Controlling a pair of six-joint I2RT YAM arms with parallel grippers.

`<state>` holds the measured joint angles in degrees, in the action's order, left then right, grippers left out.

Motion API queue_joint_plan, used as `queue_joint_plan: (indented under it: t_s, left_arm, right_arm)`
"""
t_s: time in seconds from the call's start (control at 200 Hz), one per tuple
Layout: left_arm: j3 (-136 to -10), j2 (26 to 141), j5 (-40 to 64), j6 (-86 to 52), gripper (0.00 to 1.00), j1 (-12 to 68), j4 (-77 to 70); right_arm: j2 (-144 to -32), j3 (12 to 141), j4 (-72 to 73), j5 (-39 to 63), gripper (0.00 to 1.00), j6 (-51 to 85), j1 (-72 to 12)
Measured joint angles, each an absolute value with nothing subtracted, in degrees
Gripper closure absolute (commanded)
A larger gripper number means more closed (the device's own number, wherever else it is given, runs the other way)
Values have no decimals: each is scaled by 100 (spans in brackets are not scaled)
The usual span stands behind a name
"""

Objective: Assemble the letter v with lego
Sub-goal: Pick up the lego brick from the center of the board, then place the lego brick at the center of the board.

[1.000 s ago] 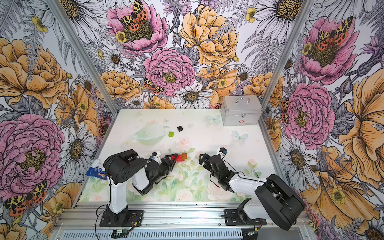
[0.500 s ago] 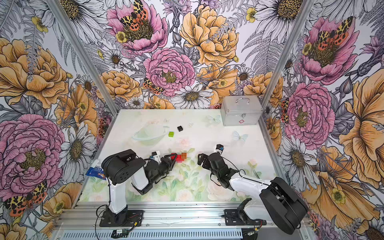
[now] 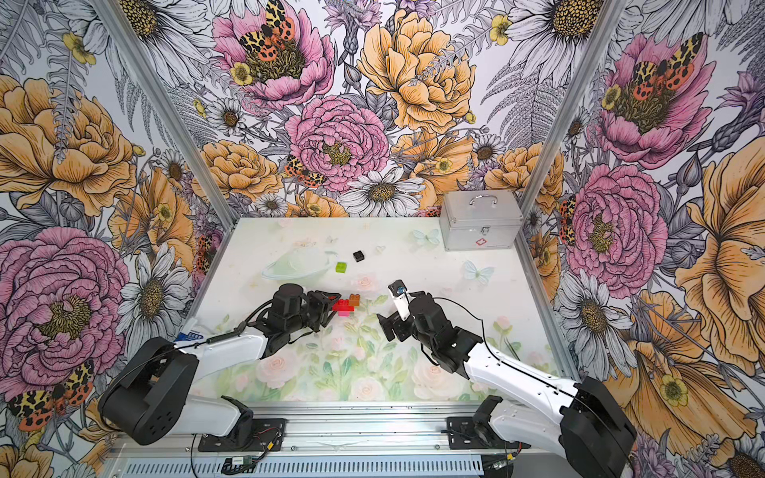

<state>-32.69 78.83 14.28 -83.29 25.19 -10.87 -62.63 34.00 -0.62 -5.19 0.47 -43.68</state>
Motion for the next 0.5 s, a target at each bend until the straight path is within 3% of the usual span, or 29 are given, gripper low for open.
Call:
queue_joint_plan:
  t_s: [0.34, 0.5]
  left_arm:
    - [-4248, 8814, 2515, -7762, 93, 2147, 1568]
    - [-4709, 8943, 2613, -7516, 83, 2014, 2318]
  right_arm:
    - [-6554, 3607, -108, 161, 0, -1546, -4473]
    - [-6827, 3607, -108, 261, 0, -1815, -4473]
